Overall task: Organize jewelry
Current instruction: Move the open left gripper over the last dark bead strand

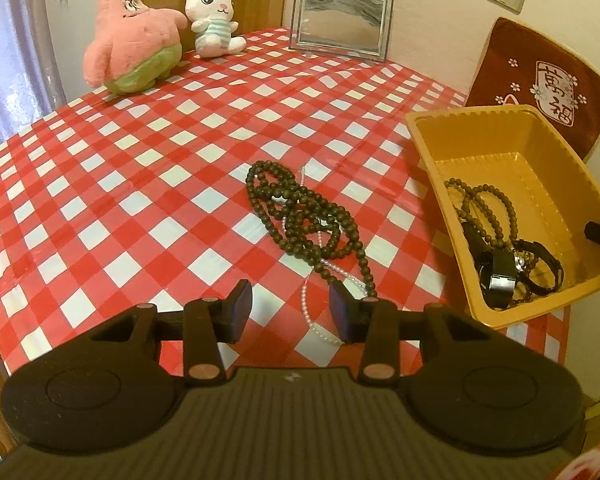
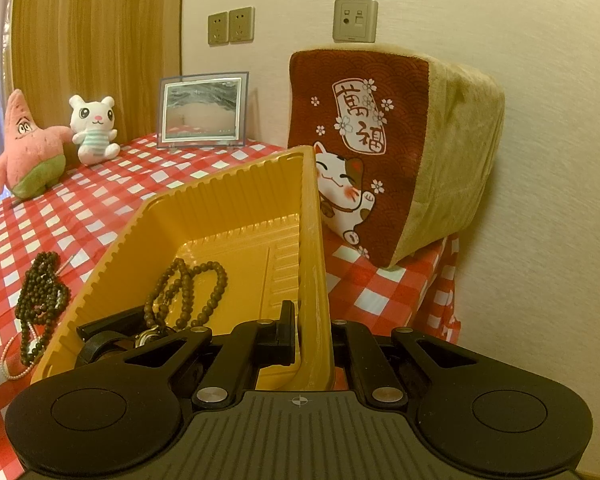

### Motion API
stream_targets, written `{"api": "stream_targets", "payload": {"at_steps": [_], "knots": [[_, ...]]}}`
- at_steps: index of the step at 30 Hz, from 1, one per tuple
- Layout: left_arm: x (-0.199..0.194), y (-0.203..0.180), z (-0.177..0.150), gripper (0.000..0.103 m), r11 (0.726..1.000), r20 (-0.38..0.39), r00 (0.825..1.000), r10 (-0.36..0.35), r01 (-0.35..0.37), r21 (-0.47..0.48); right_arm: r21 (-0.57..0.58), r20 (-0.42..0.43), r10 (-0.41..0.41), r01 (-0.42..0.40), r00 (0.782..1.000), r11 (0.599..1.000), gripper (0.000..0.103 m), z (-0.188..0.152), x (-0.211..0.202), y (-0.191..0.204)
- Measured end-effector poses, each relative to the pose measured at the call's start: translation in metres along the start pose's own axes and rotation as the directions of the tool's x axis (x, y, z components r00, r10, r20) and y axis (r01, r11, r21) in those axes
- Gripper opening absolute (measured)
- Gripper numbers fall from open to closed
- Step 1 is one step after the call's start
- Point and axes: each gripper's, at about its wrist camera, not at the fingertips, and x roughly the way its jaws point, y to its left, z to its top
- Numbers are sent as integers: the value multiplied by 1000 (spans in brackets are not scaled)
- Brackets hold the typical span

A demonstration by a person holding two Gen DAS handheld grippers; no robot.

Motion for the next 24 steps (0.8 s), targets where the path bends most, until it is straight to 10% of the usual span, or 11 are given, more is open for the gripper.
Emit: {"api": "stream_targets", "payload": {"at_steps": [24], "knots": [[34, -21, 23, 38, 993, 22, 998, -53, 51, 102, 4, -11, -8, 8, 1000, 1000, 5, -4, 1, -2]]}}
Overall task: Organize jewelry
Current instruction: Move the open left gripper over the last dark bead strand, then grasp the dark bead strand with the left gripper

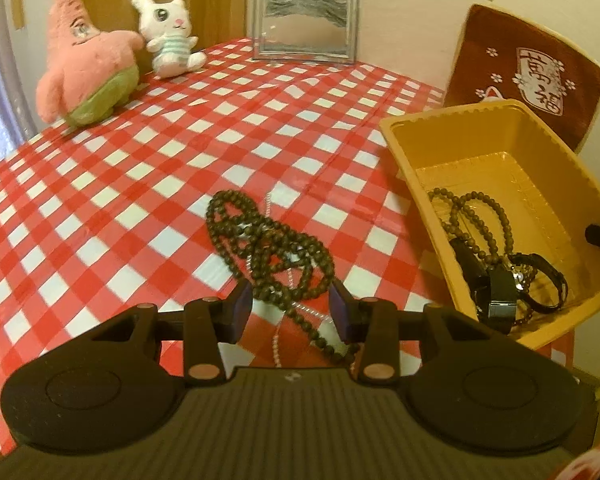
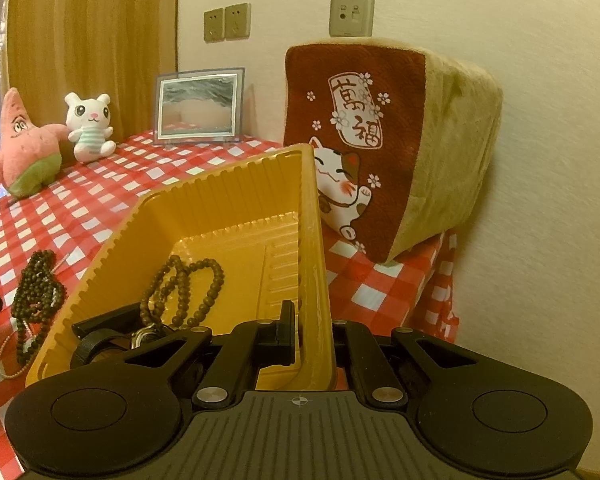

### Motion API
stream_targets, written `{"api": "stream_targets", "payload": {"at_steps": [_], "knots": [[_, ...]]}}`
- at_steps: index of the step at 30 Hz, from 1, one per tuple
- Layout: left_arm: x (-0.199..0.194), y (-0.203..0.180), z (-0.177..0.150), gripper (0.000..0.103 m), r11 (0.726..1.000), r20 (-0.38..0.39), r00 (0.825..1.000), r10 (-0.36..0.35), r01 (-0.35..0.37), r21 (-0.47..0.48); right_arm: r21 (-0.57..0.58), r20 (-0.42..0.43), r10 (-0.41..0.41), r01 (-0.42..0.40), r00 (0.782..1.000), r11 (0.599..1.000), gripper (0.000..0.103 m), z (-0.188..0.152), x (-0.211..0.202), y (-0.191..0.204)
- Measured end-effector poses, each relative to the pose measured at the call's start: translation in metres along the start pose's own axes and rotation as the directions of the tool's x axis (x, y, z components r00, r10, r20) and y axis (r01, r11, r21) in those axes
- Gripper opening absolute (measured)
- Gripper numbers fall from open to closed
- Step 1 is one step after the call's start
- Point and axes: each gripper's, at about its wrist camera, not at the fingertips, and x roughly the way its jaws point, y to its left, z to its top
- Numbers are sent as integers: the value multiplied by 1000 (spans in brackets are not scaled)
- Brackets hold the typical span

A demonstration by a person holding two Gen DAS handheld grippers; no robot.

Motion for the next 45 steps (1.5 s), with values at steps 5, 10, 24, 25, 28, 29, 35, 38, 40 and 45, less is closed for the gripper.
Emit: {"api": "stream_targets", "payload": {"at_steps": [5, 10, 24, 25, 28, 29, 35, 38, 40, 45], "knots": [[9, -13, 0, 30, 998, -21, 999, -49, 50, 42, 0, 0, 0, 0, 1000, 1000, 5, 0, 1, 0], [25, -28, -1, 20, 994, -49, 996, -79, 83, 73, 0, -1, -1, 1, 1000, 1000, 5, 1, 1, 0], [60, -36, -3, 14, 998, -104, 994, -27, 32, 49, 4, -8, -2, 2, 1000, 1000, 5, 2, 3, 0], [60, -36, -2, 14, 998, -101, 995, -25, 30, 47, 4, -8, -2, 2, 1000, 1000, 5, 2, 3, 1], [62, -36, -2, 13, 999, -94, 995, -18, 22, 43, 4, -7, -2, 2, 1000, 1000, 5, 2, 3, 1], [63, -37, -1, 12, 999, -93, 996, -14, 19, 45, 3, -8, -3, 3, 1000, 1000, 5, 2, 3, 1], [63, -38, -2, 9, 998, -87, 996, -4, 9, 58, 4, -8, -1, 1, 1000, 1000, 5, 2, 4, 1], [63, -37, 0, 6, 998, -97, 995, -15, 21, 64, 2, -5, 0, 0, 1000, 1000, 5, 2, 4, 1], [63, -36, 1, 6, 997, -106, 994, -18, 25, 67, 2, -5, 1, -1, 1000, 1000, 5, 2, 4, 1], [45, -30, 9, 6, 997, -59, 998, -25, 30, 69, 5, -4, 1, -1, 1000, 1000, 5, 2, 4, 2]]}}
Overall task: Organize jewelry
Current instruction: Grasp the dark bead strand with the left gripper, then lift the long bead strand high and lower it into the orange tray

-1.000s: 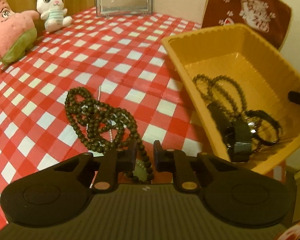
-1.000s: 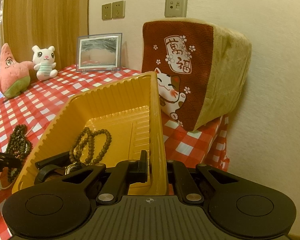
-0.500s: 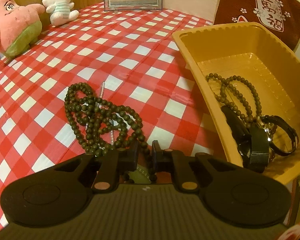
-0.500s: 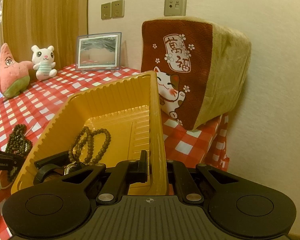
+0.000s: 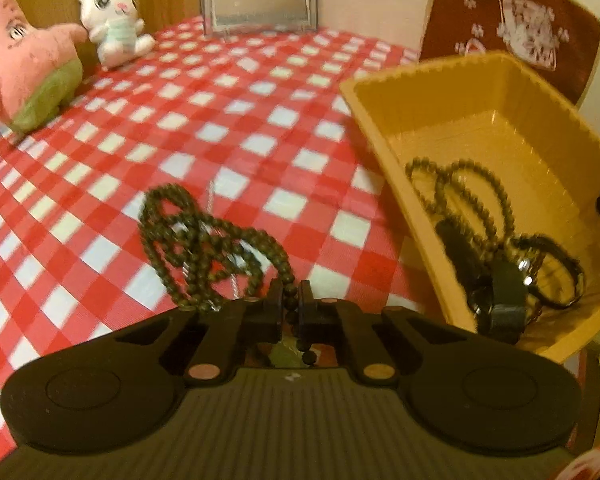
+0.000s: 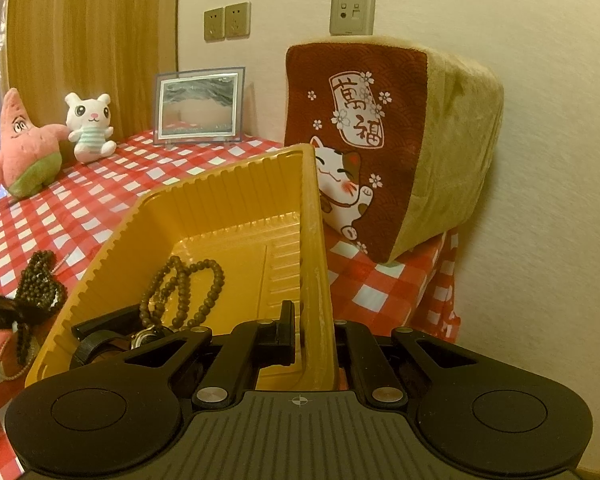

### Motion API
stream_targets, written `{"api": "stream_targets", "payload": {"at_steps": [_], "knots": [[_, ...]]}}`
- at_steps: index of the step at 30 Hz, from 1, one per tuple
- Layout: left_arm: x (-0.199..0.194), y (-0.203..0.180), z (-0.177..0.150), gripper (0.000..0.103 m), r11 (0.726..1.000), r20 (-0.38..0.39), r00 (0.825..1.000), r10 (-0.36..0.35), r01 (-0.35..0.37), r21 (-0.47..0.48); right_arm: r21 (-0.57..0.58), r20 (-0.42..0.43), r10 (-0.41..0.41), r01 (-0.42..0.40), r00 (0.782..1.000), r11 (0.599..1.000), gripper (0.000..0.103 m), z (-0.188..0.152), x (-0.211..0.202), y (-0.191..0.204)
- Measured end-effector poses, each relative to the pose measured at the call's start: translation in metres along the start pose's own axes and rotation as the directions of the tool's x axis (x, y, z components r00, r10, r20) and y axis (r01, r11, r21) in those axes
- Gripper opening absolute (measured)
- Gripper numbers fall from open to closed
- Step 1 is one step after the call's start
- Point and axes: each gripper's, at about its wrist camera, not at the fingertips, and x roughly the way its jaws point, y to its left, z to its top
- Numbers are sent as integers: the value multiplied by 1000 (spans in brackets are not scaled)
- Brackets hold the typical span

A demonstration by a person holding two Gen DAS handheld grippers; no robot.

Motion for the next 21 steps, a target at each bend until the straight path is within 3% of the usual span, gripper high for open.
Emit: {"api": "stream_targets", "payload": {"at_steps": [8, 15, 21], "knots": [[-69, 45, 28, 6, 996, 153, 987, 39, -26, -88, 2, 2, 2, -2, 1000, 1000, 5, 1, -1, 1], [-130, 82, 61, 6, 989, 281, 954, 101, -64, -136, 4, 4, 5, -5, 1000, 1000, 5, 2, 0, -1], [-167, 98, 91, 6, 989, 359, 925, 122, -82, -124, 3, 6, 7, -7, 1000, 1000, 5, 2, 0, -1]]}}
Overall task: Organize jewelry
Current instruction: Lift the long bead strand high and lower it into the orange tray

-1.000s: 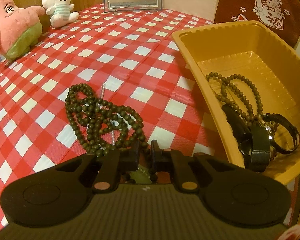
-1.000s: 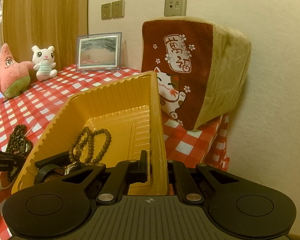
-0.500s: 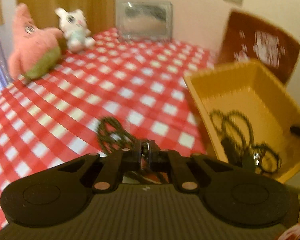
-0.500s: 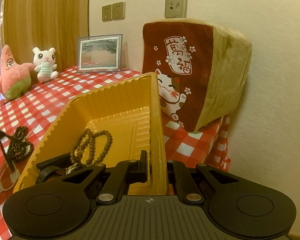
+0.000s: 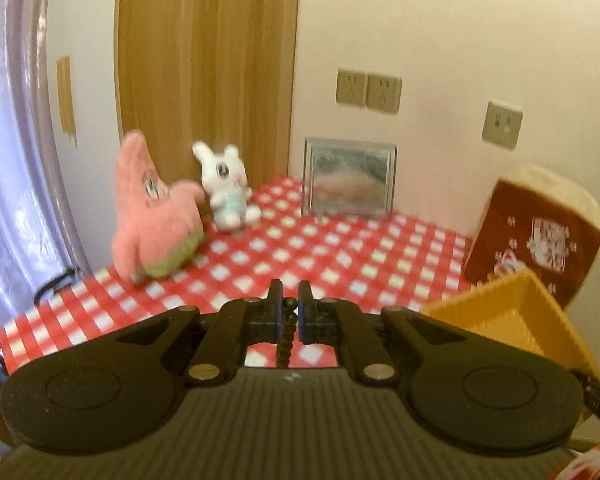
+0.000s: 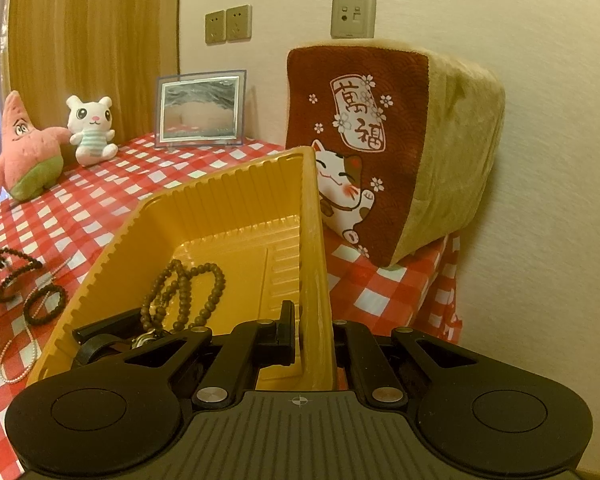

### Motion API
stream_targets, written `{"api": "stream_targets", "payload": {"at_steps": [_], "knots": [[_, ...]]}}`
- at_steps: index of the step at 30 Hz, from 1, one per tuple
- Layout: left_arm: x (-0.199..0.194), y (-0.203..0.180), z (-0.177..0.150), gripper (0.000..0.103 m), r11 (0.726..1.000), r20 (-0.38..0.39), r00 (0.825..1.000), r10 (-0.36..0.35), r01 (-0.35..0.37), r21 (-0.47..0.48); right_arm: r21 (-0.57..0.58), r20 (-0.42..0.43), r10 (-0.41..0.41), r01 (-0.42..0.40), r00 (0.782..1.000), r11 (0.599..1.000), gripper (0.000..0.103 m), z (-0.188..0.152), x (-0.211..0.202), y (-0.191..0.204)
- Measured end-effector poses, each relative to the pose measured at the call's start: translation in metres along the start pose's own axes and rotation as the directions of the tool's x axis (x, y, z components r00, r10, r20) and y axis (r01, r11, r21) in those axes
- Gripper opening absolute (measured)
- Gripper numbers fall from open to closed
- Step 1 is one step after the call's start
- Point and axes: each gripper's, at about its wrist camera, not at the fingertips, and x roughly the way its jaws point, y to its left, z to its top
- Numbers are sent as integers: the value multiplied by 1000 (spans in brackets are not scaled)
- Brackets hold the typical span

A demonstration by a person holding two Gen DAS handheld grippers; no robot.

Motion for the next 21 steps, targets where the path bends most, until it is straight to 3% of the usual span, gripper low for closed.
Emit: {"api": "stream_targets", "payload": {"at_steps": [12, 21], "knots": [[-43, 11, 55, 6, 1000, 127, 992, 11, -13, 21, -3, 5, 2, -2, 1000, 1000, 6, 1, -1, 2], [-65, 11, 90, 6, 999, 192, 981, -19, 10, 51, -5, 9, 4, -4, 1000, 1000, 5, 2, -3, 3]]}}
